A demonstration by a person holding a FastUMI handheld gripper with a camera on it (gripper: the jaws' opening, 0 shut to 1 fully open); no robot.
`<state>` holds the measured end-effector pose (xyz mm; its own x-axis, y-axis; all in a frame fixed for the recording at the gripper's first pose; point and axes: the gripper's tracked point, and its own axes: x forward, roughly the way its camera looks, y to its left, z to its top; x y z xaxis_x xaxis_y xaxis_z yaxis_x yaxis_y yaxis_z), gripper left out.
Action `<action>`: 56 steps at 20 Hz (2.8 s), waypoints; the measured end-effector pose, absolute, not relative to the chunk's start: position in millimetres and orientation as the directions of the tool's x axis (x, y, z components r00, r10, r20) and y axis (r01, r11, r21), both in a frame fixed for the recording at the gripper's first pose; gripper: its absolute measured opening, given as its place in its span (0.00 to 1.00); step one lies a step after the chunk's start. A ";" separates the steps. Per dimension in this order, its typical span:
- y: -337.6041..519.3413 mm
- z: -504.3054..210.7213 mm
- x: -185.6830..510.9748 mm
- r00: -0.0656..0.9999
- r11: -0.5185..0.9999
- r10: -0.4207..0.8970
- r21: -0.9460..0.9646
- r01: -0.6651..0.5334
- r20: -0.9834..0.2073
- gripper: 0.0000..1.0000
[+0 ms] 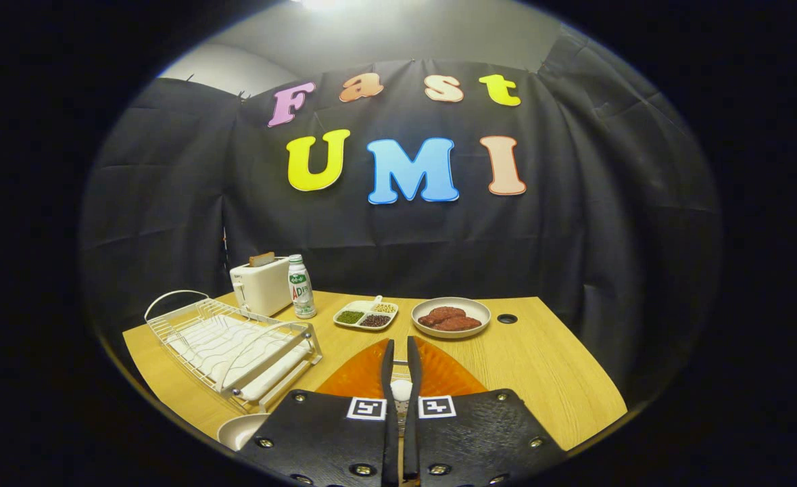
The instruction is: Take the plate from the dish rack, then take the spoon from the basket and place it into the plate.
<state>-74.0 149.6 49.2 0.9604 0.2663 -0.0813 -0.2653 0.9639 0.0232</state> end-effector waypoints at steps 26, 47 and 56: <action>172.0 121.8 -165.5 0.947 0.961 0.245 -0.077 -0.266 -0.206 0.03; 290.5 16.3 -159.9 0.761 0.885 0.362 -0.057 -0.461 -0.539 0.03; 315.0 3.9 -156.1 0.730 0.857 0.377 -0.084 -0.508 -0.569 0.06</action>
